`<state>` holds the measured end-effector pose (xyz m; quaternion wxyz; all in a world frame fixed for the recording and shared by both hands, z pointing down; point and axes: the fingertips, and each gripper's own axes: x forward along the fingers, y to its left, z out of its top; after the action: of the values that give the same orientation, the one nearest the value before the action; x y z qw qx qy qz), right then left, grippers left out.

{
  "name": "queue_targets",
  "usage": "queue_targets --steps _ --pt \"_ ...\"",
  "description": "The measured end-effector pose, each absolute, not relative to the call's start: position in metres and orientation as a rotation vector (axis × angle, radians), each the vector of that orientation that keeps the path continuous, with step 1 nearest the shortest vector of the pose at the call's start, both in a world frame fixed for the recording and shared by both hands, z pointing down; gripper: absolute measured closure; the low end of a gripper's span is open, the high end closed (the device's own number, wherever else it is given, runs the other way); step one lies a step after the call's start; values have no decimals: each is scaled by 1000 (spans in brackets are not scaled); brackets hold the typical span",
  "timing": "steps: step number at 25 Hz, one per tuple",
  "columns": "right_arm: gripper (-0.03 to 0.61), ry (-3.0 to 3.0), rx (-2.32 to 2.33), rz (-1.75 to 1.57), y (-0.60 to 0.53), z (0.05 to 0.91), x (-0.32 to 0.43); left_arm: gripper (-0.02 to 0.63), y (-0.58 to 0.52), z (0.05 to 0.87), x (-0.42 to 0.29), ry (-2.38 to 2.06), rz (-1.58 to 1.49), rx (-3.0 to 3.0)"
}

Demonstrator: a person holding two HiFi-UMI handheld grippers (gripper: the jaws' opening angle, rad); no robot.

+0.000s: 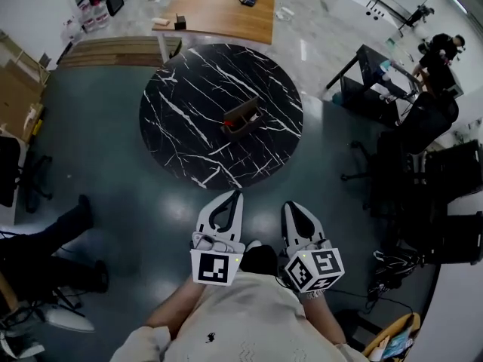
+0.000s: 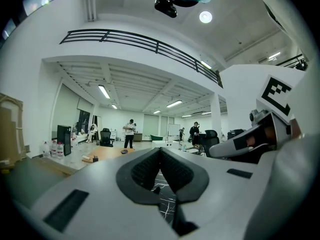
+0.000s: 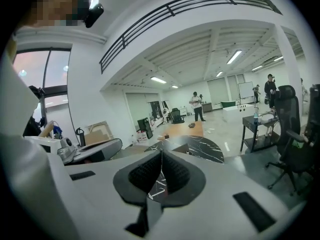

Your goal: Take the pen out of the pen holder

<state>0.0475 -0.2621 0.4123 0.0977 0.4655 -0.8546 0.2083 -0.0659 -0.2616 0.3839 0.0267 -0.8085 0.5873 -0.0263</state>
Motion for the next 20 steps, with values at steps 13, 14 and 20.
queue_targets --steps 13,14,20 --pt "560 -2555 1190 654 -362 437 11 603 -328 405 -101 1976 -204 -2413" --pt "560 -2559 1156 661 -374 441 8 603 -336 407 -102 1998 -229 -2398" --pt "560 -2509 1022 641 -467 476 -2 603 -396 431 -100 2107 -371 -2309"
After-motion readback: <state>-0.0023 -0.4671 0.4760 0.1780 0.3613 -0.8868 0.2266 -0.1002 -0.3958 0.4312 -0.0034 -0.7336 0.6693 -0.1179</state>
